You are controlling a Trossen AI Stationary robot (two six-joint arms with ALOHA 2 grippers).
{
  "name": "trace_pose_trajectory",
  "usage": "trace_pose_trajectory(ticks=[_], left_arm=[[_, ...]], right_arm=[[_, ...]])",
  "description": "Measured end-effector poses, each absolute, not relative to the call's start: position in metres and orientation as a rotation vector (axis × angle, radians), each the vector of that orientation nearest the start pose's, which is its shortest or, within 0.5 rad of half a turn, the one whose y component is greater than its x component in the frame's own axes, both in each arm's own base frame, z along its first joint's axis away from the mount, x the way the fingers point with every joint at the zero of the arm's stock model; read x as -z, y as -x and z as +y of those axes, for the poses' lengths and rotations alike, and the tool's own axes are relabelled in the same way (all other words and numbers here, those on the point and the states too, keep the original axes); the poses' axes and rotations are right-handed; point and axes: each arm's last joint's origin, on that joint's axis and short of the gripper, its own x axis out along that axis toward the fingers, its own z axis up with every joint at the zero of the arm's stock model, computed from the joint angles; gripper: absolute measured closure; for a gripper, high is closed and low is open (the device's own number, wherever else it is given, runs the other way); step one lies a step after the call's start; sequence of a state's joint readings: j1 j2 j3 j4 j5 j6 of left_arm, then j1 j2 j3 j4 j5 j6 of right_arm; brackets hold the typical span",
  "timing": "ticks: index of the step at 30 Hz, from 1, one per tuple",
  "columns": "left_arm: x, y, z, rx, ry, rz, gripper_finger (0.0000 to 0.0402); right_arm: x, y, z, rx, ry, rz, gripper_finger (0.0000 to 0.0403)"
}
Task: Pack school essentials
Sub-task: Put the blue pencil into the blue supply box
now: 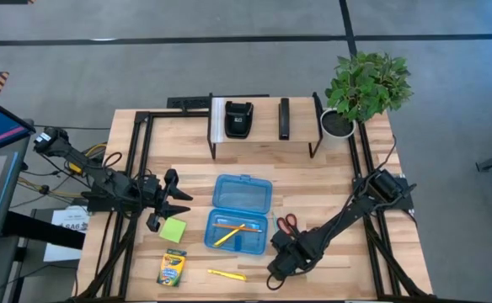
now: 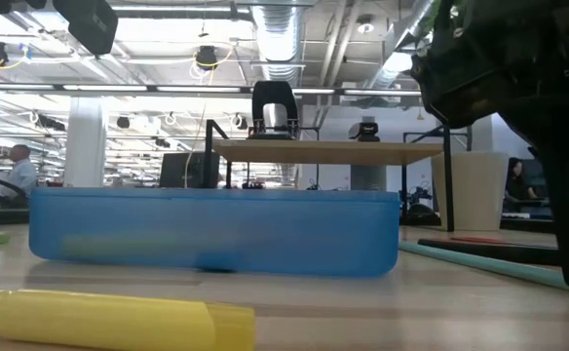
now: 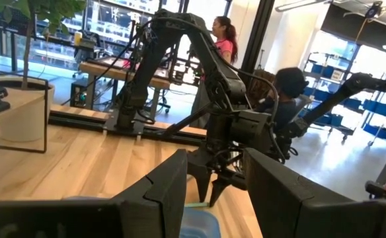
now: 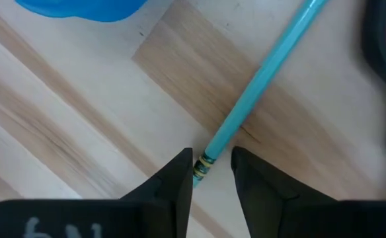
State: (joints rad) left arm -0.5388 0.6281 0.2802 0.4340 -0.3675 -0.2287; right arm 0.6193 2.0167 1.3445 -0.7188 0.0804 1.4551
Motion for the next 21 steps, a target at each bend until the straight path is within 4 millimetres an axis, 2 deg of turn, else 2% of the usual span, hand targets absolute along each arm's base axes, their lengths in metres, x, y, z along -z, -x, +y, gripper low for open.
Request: trace_pose_trajectory(ticks=[21], left_arm=[[-0.2394, -0.1355, -0.0688, 0.176, 0.276, -0.055, 0.0264]], right_arm=[[-0.1403, -0.3042, 0.2162, 0.591, -0.738, 1.405, 0.0267]])
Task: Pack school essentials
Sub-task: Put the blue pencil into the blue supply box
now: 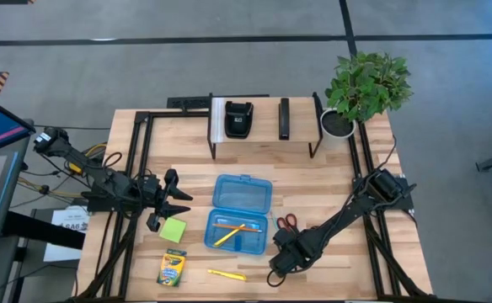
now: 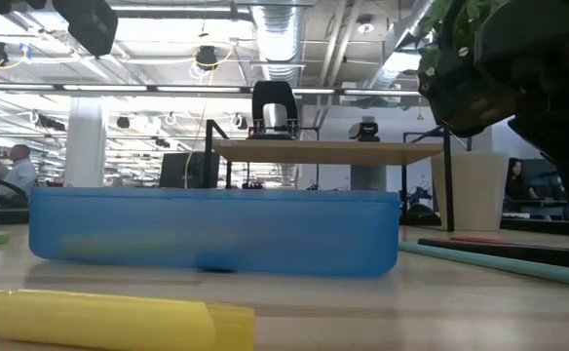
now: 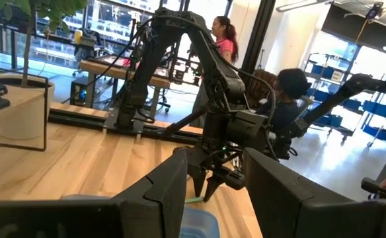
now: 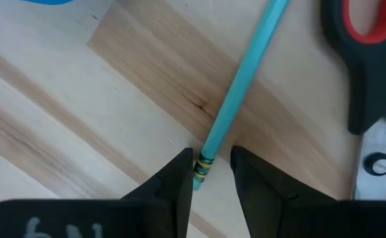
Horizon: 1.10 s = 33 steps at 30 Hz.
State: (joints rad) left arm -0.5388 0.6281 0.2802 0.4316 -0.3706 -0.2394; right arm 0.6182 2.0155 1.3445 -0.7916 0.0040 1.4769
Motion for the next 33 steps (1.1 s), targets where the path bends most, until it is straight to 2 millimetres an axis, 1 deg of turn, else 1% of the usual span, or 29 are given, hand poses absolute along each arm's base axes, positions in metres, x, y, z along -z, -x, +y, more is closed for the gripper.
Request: trace_pose_trajectory(ticks=[4, 6, 25, 27, 33], left_arm=[[-0.2394, -0.1355, -0.0688, 0.176, 0.274, -0.055, 0.0264], [-0.2394, -0.1355, -0.0688, 0.176, 0.273, -0.055, 0.0264], [-0.2394, -0.1355, -0.0688, 0.175, 0.279, -0.055, 0.0264], [-0.2394, -0.1355, -0.0688, 0.175, 0.279, -0.055, 0.0264], [-0.2395, -0.1355, -0.0687, 0.174, 0.279, -0.055, 0.0264]], right_arm=[[-0.1402, -0.3032, 0.2157, 0.597, -0.733, 1.417, 0.0268], [-0.1401, -0.3026, 0.2155, 0.595, -0.726, 1.425, 0.0275], [-0.1410, -0.3032, 0.2144, 0.583, -0.749, 1.454, 0.0391], [-0.1410, -0.3031, 0.2145, 0.581, -0.751, 1.458, 0.0396], [-0.1407, -0.3016, 0.2140, 0.592, -0.753, 1.482, 0.0394]])
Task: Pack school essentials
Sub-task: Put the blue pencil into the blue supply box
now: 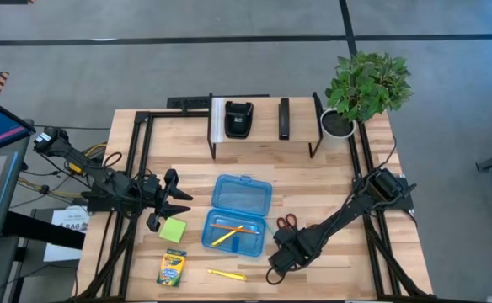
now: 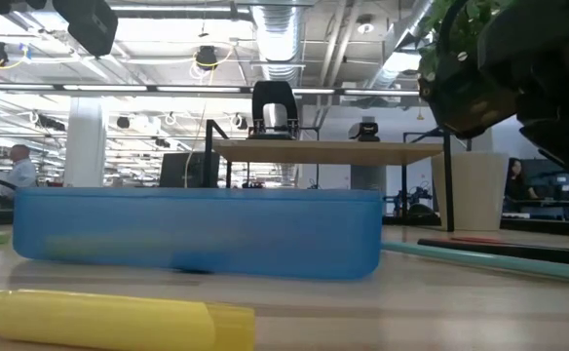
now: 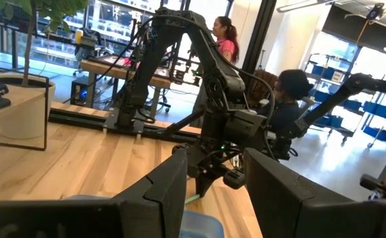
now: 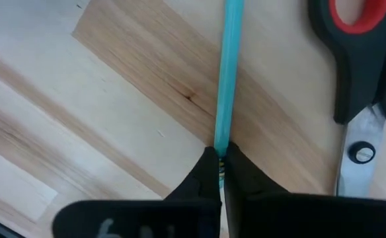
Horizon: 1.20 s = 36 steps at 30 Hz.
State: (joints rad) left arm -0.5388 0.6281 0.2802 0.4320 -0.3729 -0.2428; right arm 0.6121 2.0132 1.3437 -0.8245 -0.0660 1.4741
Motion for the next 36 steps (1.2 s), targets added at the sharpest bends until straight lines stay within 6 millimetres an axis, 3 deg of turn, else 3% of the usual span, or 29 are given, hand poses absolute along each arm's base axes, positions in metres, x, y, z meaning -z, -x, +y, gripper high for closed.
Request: trace_pose_trajectory(ticks=[9, 17, 21, 28, 36], left_arm=[[-0.240, -0.135, -0.069, 0.174, 0.280, -0.058, 0.0264], [-0.240, -0.136, -0.069, 0.174, 0.268, -0.059, 0.0264], [-0.240, -0.135, -0.069, 0.174, 0.276, -0.059, 0.0264], [-0.240, -0.135, -0.069, 0.175, 0.272, -0.060, 0.0264], [-0.240, -0.135, -0.069, 0.174, 0.272, -0.059, 0.0264]], right_arm=[[-0.156, -0.282, 0.212, 0.661, -0.744, 1.585, 0.0402], [-0.182, -0.268, 0.215, 0.671, -0.752, 1.534, 0.0403], [-0.185, -0.266, 0.218, 0.634, -0.699, 1.483, 0.0398], [-0.177, -0.266, 0.229, 0.512, -0.665, 1.447, 0.0318], [-0.165, -0.260, 0.229, 0.512, -0.647, 1.436, 0.0243]])
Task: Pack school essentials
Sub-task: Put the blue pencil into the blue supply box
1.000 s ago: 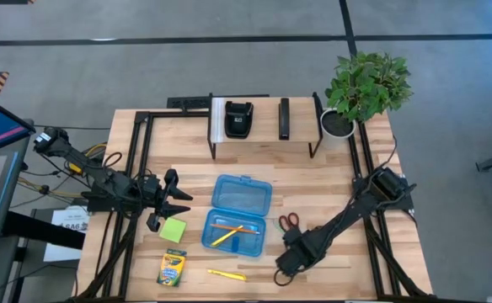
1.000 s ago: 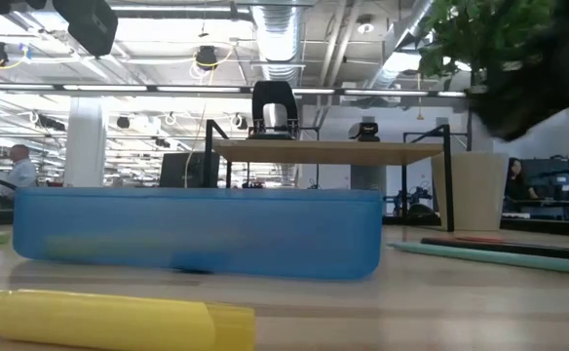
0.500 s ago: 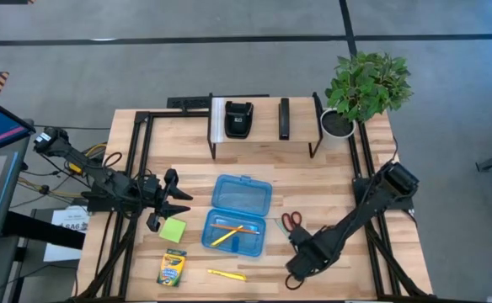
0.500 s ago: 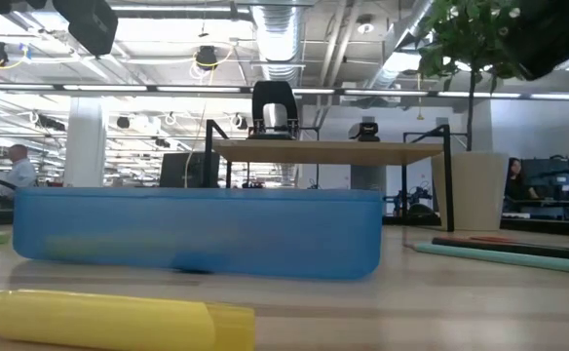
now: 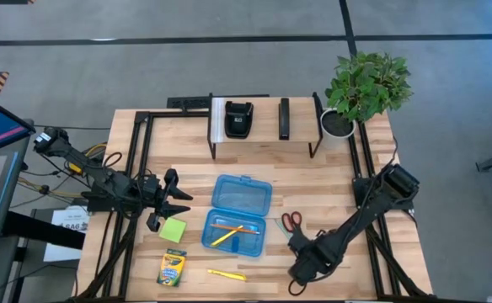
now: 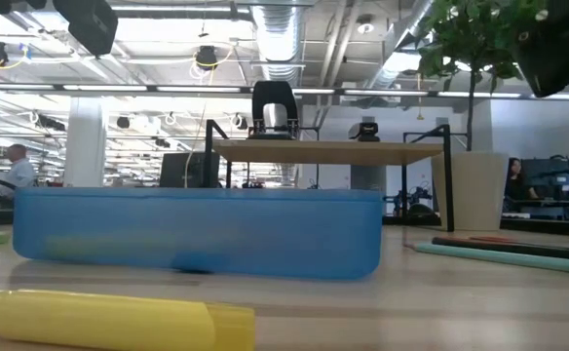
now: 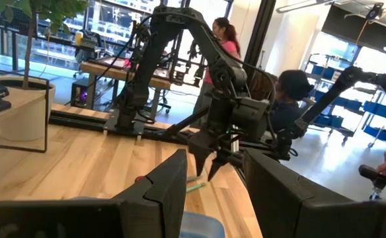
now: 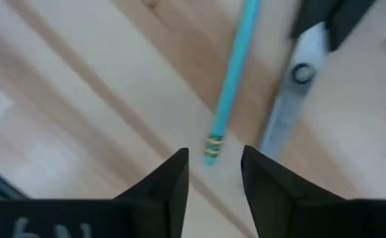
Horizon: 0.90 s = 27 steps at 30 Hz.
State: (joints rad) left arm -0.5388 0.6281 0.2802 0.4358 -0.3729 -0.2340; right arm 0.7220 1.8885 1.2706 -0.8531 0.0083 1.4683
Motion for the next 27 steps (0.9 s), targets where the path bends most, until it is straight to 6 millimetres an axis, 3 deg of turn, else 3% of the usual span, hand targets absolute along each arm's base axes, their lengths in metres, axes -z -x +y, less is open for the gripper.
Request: trace_pose_trajectory(ticks=[6, 21, 27], left_arm=[[-0.240, -0.135, -0.069, 0.174, 0.272, -0.059, 0.0264], [-0.239, -0.136, -0.069, 0.174, 0.279, -0.047, 0.0264], [-0.239, -0.136, -0.069, 0.174, 0.281, -0.047, 0.0264]], right_arm=[[-0.164, -0.260, 0.231, 0.500, -0.634, 1.411, 0.0243], [-0.137, -0.267, 0.240, 0.481, -0.605, 1.451, 0.0248], [-0.136, -0.266, 0.239, 0.498, -0.600, 1.458, 0.0269]])
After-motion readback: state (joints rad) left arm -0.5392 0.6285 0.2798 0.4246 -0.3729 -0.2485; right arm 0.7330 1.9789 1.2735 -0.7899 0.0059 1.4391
